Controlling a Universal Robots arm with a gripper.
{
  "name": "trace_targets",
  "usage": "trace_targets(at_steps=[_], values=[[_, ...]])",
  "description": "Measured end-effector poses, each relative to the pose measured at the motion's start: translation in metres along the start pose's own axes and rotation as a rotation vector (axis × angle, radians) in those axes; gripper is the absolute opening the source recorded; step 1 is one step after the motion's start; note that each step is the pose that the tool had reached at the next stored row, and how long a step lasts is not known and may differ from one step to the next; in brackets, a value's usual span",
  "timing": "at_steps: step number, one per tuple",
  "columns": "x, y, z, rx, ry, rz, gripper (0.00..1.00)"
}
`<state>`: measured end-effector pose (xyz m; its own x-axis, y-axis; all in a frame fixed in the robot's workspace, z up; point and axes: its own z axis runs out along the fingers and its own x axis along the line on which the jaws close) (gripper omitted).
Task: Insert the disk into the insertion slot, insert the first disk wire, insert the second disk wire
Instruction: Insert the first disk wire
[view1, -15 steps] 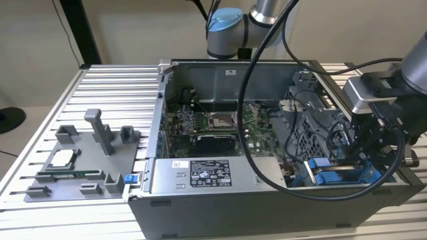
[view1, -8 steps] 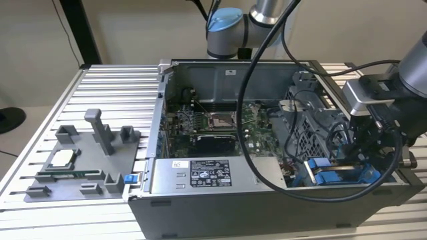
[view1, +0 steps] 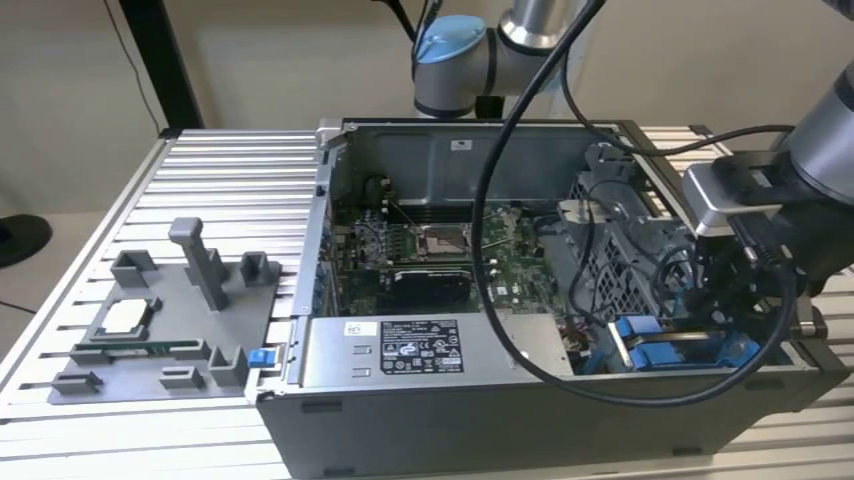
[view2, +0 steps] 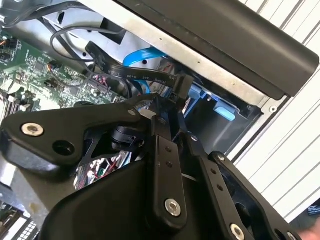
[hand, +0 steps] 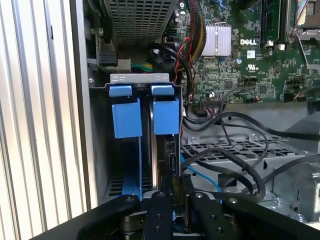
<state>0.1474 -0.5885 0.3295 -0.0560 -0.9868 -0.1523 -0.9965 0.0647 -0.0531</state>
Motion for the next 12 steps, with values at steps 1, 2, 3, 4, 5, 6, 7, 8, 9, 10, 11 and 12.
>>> trace_targets(at_steps=[1,2,3,4,5,6,7,8,9,10,11,12], values=[[0.0001,0.0001,0.0002,0.0001,0.0000,0.000,1.00],[0.0000,0.0000,-0.0013,0.0002,0.0004,0.000,1.00],[-0.0006,-0.0002,-0.0046,-0.0003,0.0005,0.000,1.00],[-0.0014,-0.0005,-0.0098,-0.0004,0.0012,0.000,1.00],[-0.0021,-0.0008,-0.0143,-0.0005,0.0013,0.000,1.00],[-0.0028,-0.0010,-0.0186,-0.0005,0.0011,0.000,1.00],[-0.0035,-0.0013,-0.0232,-0.0005,0.0016,0.000,1.00],[-0.0042,-0.0015,-0.0278,-0.0005,0.0016,0.000,1.00],[-0.0048,-0.0018,-0.0321,-0.0005,0.0013,0.000,1.00],[-0.0056,-0.0020,-0.0366,-0.0006,0.0017,0.000,1.00],[-0.0061,-0.0026,-0.0396,-0.0010,0.0016,0.000,1.00],[-0.0061,-0.0029,-0.0398,-0.0011,0.0011,0.000,1.00]])
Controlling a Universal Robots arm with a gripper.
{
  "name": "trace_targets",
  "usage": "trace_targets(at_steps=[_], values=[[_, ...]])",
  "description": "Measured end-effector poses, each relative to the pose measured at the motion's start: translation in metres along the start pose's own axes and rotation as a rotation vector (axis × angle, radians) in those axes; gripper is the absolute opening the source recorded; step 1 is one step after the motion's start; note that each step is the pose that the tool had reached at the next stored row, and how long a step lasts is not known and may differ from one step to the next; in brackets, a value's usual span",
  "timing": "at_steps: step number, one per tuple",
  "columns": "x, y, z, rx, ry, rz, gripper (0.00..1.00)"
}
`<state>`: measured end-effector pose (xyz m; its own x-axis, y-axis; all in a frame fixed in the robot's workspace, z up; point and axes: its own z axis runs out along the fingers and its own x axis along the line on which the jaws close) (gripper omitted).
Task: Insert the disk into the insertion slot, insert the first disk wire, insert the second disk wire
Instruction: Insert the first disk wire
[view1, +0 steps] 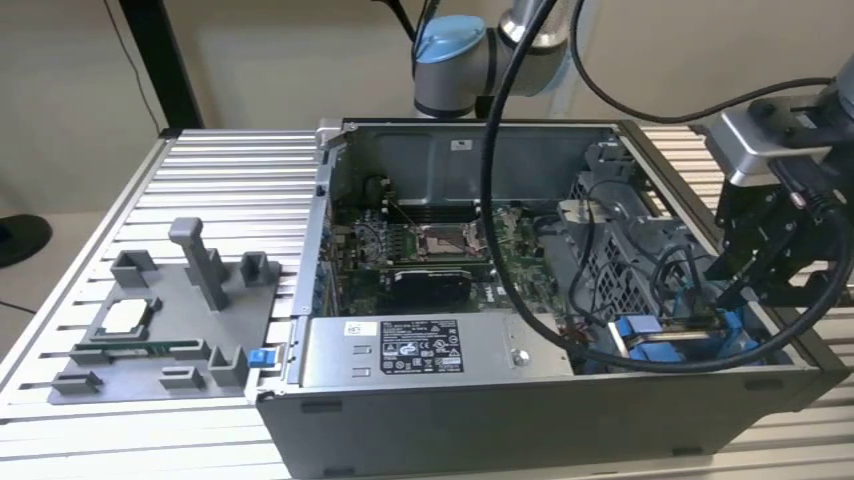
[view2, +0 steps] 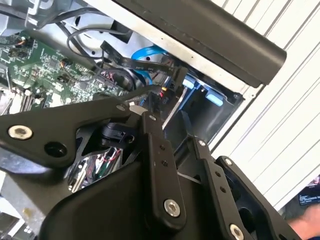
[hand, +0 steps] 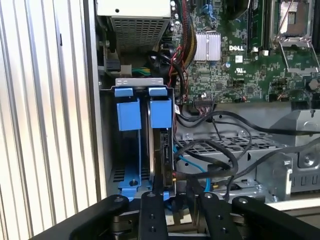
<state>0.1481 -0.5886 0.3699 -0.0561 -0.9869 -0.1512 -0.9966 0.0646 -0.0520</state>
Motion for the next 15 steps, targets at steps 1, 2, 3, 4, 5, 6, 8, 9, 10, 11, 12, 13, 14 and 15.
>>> trace_targets(at_steps=[1,2,3,4,5,6,8,9,10,11,12,13,14,15], values=[[0.0000,0.0000,-0.0001,0.0001,0.0002,0.000,1.00],[0.0000,0.0000,0.0000,0.0001,0.0000,0.000,1.00],[0.0000,-0.0001,-0.0001,0.0000,0.0002,0.000,1.00],[-0.0001,-0.0019,0.0000,-0.0003,0.0002,0.000,1.00],[-0.0004,-0.0058,0.0001,-0.0013,0.0006,-0.001,1.00],[-0.0006,-0.0095,0.0004,-0.0025,0.0004,-0.001,1.00],[-0.0010,-0.0179,0.0010,-0.0052,0.0004,-0.002,1.00],[-0.0013,-0.0220,0.0012,-0.0063,0.0005,-0.003,1.00],[-0.0015,-0.0256,0.0014,-0.0073,0.0004,-0.004,1.00],[-0.0016,-0.0285,0.0016,-0.0090,0.0005,-0.006,1.00],[-0.0017,-0.0300,0.0019,-0.0116,0.0005,-0.009,1.00],[-0.0017,-0.0309,0.0024,-0.0146,0.0001,-0.014,1.00],[-0.0016,-0.0312,0.0031,-0.0175,-0.0003,-0.023,1.00],[-0.0015,-0.0314,0.0038,-0.0199,-0.0007,-0.033,1.00]])
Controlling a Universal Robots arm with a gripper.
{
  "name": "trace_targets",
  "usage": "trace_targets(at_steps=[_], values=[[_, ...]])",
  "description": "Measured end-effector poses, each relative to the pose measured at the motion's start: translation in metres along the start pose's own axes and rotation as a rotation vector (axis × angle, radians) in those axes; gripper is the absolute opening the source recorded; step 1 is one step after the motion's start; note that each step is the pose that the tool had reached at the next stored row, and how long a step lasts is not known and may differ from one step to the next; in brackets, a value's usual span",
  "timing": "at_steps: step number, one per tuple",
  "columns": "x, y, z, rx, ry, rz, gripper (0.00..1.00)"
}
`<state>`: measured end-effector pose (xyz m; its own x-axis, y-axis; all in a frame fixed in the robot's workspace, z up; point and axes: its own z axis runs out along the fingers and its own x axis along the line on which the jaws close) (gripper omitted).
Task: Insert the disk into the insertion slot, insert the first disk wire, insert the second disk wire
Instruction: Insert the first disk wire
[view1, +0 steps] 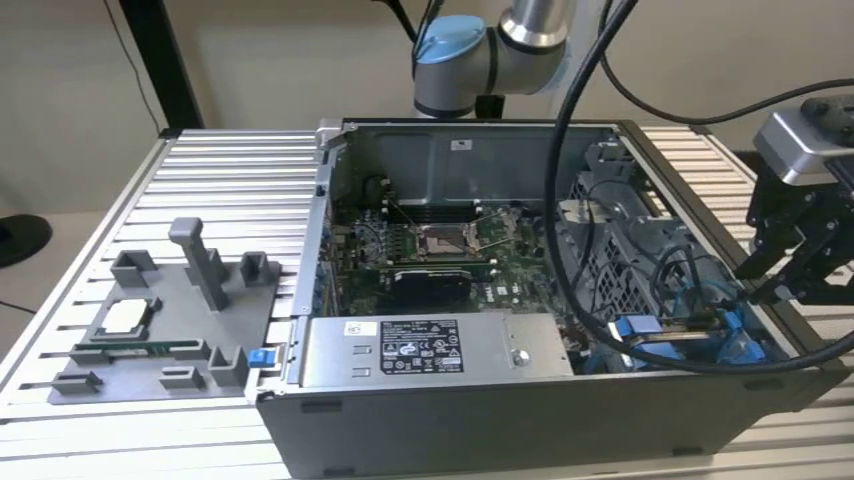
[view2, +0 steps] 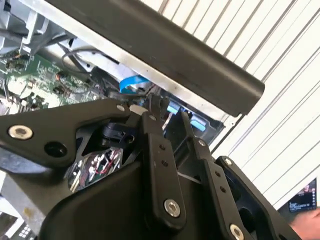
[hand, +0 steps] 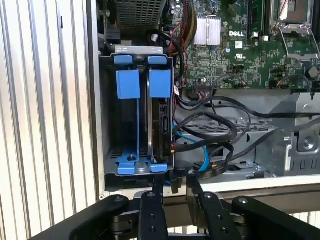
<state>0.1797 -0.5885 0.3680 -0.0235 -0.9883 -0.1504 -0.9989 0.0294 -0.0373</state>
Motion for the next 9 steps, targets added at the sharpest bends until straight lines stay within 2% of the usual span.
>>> trace_targets(at_steps=[9], values=[[0.0009,-0.0038,0.0065,-0.0170,-0.0041,-0.107,1.00]])
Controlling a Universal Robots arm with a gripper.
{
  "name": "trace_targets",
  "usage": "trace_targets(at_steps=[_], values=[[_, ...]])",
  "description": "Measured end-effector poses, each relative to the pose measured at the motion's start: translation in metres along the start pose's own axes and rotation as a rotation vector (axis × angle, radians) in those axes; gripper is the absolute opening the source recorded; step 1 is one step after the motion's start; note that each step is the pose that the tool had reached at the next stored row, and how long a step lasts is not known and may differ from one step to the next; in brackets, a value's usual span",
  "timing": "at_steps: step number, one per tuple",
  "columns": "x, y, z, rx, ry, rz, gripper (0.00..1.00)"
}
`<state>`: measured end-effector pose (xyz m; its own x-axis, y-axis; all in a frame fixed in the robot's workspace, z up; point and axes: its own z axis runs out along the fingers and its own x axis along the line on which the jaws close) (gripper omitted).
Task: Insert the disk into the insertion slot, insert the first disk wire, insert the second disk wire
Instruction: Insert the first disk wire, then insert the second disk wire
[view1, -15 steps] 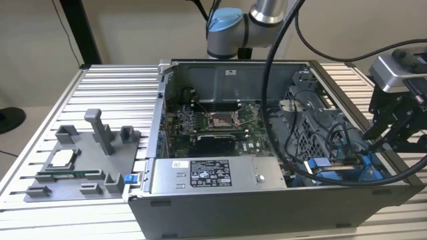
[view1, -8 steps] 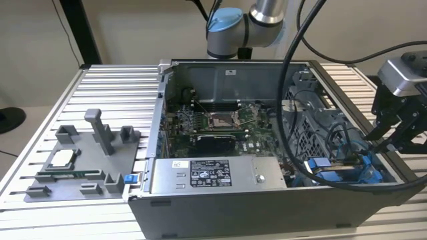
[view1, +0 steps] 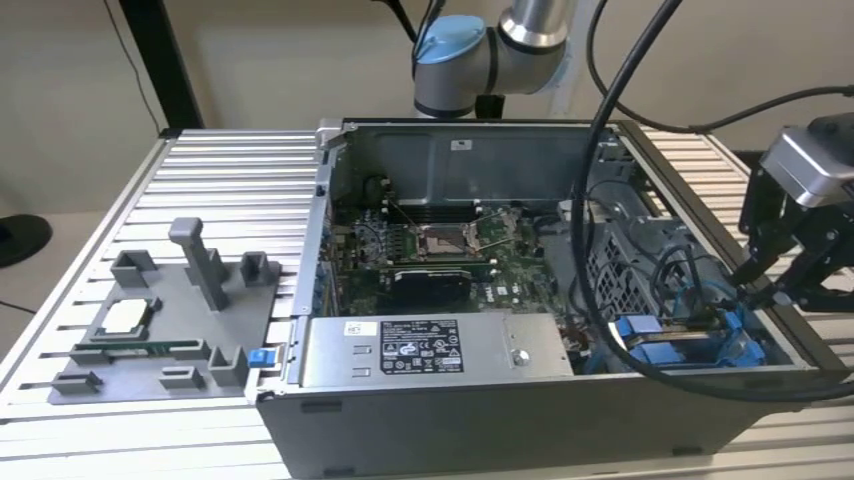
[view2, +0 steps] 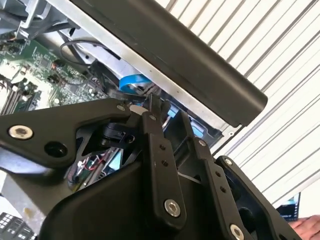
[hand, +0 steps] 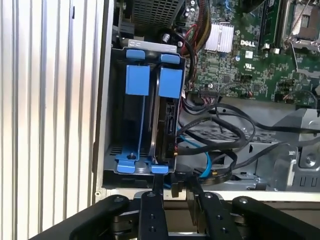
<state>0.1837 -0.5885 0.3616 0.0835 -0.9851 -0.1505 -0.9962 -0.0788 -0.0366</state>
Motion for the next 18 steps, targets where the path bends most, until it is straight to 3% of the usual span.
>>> trace_targets(at_steps=[7,18], values=[[0.0008,-0.0059,0.0020,-0.0094,-0.0082,-0.055,1.00],[0.0008,-0.0070,0.0021,-0.0290,-0.0260,-0.060,1.00]])
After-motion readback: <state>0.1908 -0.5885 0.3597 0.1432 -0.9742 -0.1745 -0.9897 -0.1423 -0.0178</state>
